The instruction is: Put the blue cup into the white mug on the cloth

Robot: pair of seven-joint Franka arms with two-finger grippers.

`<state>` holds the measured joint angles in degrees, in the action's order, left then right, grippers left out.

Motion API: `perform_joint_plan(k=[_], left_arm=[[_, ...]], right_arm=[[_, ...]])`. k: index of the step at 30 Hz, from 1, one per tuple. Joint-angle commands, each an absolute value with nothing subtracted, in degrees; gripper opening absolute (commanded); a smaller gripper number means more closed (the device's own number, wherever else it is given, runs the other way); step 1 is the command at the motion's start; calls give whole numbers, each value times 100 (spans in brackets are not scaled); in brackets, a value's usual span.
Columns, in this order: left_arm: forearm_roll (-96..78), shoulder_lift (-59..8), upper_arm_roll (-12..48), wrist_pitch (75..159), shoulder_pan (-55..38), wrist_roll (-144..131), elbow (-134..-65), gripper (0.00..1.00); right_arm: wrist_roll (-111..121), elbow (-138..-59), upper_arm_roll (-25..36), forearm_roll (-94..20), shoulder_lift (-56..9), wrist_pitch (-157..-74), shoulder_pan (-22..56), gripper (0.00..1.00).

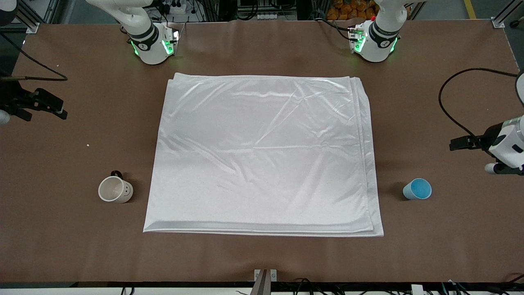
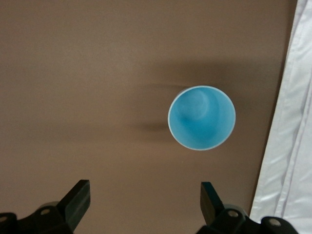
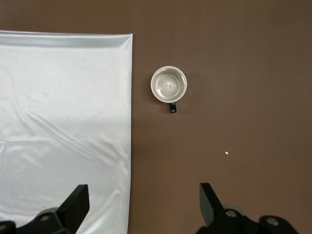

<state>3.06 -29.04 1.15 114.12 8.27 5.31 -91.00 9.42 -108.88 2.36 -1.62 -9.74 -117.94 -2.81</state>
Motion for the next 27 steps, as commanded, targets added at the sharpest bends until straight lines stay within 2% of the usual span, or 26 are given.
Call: perform_joint_plan(k=[1,8,27], left_arm=[[387,-3120,149,11671,879,483,-8965,100],[378,-3445,167,12243,984,492,-8965,100],[334,-3797,193,12867,914,360,-8974,100]], right_arm=[[1037,-10907,229,-62,-1361,-12040,-272,100],[1020,-10925,229,-62,-1863,-12498,-237,100],[984,-10916,229,-70,-2882,-13693,-255,98]])
